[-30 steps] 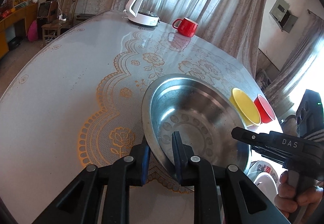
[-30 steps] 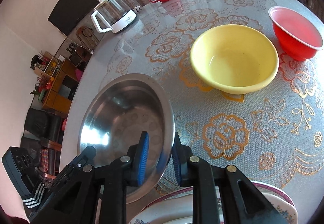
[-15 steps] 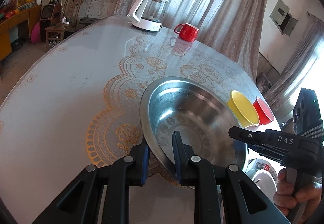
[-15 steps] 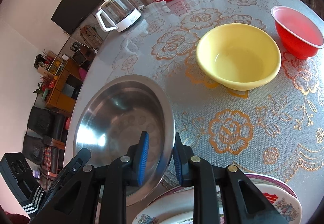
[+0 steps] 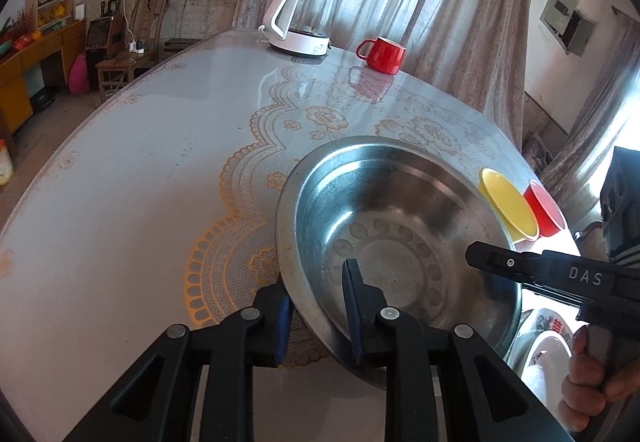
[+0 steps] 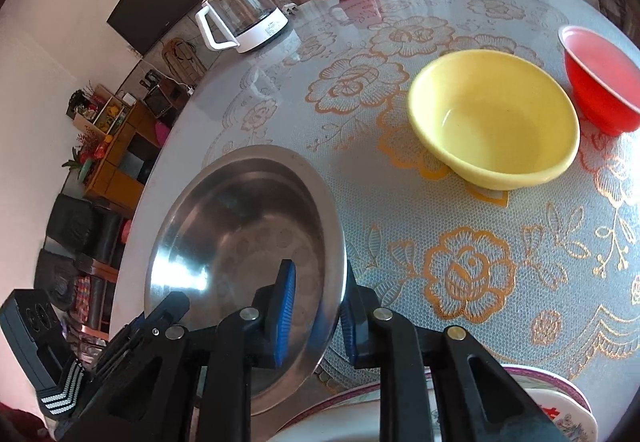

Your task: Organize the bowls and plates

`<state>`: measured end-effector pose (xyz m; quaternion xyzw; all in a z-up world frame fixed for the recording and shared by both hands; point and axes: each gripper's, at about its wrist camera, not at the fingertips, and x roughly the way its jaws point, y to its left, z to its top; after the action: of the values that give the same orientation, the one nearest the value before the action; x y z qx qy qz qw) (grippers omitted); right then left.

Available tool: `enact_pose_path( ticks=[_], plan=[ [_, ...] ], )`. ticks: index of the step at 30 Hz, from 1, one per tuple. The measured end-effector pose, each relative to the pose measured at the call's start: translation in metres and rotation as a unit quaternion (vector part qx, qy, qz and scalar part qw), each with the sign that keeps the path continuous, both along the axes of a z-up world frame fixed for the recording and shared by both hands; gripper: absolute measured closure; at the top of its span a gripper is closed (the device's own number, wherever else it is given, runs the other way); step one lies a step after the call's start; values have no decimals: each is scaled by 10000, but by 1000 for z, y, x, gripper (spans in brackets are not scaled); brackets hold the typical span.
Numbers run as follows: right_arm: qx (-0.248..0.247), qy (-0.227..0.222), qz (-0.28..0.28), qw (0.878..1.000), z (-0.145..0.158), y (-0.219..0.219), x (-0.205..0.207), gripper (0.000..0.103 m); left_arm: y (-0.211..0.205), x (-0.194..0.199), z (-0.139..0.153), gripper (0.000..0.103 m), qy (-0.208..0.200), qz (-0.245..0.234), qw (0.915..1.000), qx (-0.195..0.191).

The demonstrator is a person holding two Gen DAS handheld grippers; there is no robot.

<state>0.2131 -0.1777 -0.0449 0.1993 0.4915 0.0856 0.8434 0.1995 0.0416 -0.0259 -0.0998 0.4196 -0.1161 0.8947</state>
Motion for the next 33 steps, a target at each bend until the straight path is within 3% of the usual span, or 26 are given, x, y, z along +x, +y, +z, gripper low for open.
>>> enact_pose_path(
  ticks=[5, 12, 23, 25, 28, 33],
  plan=[
    [-368, 84, 426, 9984, 3, 16, -1, 88, 16, -9, -1, 81, 161, -21, 9997, -170],
    [120, 165, 789, 9967, 1, 29, -6, 89, 46, -27, 10, 81, 210, 255, 9984, -451],
    [-153, 154, 1029, 9945, -1, 43, -16, 87, 45, -50, 5, 79, 212, 137, 9994, -243],
    [-129, 40, 989, 9950, 3, 39, -18, 84, 45, -52, 7, 67, 216, 127, 9995, -178],
    [42, -123, 871, 9961, 12, 28, -20, 77, 47, -59, 14, 65, 5, 143, 9999, 19],
    [216, -311, 570, 9977, 22, 1, -26, 76, 50, -64, 34, 65, -327, 229, 9991, 119]
  ],
)
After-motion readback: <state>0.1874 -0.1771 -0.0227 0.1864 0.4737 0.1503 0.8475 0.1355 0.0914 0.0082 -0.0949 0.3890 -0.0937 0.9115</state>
